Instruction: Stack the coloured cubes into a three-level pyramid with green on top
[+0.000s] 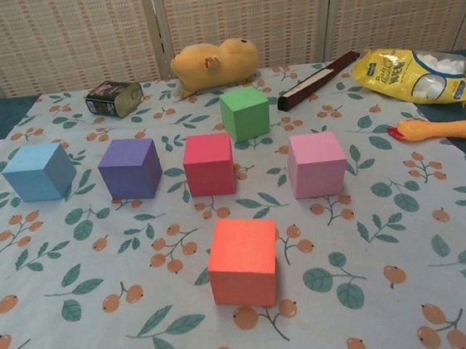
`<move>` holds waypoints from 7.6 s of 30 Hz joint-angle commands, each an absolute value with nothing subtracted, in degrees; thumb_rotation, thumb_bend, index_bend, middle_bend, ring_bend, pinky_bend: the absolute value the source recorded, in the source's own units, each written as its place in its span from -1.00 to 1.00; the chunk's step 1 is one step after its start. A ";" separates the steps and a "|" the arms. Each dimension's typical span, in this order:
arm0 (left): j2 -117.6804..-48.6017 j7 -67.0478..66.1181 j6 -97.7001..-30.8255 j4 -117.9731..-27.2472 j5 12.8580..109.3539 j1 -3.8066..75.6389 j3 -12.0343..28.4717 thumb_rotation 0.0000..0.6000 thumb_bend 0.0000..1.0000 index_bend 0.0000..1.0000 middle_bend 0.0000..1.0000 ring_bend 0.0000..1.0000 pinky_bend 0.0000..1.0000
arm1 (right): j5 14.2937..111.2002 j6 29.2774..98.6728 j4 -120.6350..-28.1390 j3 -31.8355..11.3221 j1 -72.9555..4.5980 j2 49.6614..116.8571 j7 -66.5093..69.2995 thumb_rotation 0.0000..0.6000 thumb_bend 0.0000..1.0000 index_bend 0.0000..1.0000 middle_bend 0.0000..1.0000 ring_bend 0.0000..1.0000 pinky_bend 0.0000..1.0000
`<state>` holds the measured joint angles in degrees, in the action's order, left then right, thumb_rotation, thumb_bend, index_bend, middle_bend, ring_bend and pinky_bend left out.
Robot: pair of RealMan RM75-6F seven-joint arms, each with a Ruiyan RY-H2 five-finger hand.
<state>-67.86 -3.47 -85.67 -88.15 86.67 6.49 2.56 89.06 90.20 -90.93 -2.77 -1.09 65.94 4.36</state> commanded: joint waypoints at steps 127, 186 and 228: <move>-63.81 7.63 -75.49 -87.16 91.77 18.66 5.64 1.00 -0.34 -0.64 -0.97 -1.00 -0.97 | 75.18 40.91 -65.41 -16.86 -57.66 94.69 16.86 1.00 -1.00 -1.00 -1.00 -1.00 -0.98; -83.20 -12.76 -32.31 -71.71 50.41 57.60 6.31 1.00 -0.35 -0.52 -0.52 -0.48 -0.70 | 86.23 72.73 -100.30 -3.48 -20.66 59.08 11.60 1.00 -1.00 -1.00 -0.98 -1.00 -0.98; -85.87 -11.04 -32.64 -71.01 50.14 59.60 7.29 1.00 -0.35 -0.47 -0.34 -0.32 -0.63 | 87.22 73.93 -99.87 -3.98 -18.19 57.98 13.32 1.00 -1.00 -1.00 -0.98 -1.00 -0.98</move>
